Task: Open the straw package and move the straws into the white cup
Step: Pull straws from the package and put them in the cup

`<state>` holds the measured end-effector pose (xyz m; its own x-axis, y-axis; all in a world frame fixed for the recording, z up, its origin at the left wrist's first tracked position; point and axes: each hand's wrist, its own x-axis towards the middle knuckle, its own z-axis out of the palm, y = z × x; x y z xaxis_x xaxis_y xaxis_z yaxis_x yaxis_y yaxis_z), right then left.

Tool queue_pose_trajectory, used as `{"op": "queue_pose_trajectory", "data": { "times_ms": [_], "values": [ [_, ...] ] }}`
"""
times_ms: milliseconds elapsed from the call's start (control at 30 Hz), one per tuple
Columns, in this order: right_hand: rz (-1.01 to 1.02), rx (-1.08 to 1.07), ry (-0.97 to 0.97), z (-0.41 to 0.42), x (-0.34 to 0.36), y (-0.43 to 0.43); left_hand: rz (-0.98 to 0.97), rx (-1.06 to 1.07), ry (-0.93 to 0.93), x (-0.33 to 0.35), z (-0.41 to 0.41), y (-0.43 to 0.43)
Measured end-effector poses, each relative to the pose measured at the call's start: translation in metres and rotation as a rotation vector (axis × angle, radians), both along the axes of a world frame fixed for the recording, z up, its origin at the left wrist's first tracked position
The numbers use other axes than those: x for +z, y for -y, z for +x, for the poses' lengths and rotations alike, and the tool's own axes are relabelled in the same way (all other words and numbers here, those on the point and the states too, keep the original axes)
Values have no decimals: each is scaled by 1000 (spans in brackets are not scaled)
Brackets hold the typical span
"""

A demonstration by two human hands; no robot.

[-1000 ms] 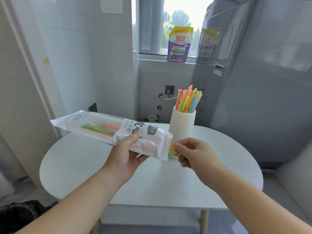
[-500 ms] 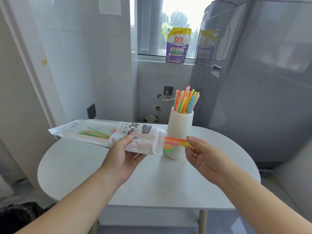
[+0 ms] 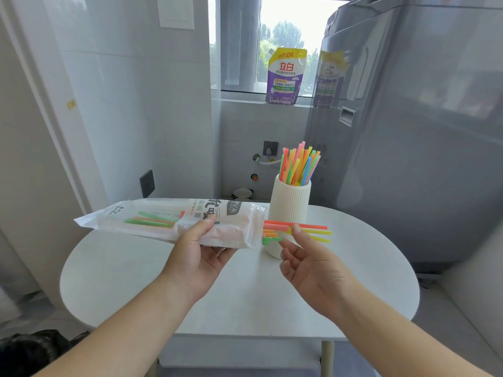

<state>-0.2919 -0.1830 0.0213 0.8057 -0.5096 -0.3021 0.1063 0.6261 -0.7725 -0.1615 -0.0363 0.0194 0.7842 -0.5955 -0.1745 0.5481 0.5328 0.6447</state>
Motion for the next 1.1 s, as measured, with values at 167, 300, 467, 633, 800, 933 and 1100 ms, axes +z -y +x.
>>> {"op": "queue_pose_trajectory", "data": {
  "times_ms": [167, 300, 467, 633, 800, 933, 1100],
  "values": [
    [-113, -11, 45, 11, -1, -1, 23, -30, 6, 0, -6, 3],
    [-190, -106, 33, 16, 0, 3, 25, -36, -8, -2, -6, 4],
    [-227, -215, 51, 13, 9, 13, 19, -25, -16, -3, -3, 4],
    [-297, -229, 82, 7, 17, 24, 0, -23, -36, -4, -2, 4],
    [-621, -295, 40, -5, 40, 46, 3, 12, -56, -4, 3, 3],
    [-853, -333, 0, -24, 73, 66, 1, 61, -82, -6, 13, -1],
    [-1061, -475, -43, -45, 116, 82, 8, 91, -101, -10, 18, -1]
  ]
}}
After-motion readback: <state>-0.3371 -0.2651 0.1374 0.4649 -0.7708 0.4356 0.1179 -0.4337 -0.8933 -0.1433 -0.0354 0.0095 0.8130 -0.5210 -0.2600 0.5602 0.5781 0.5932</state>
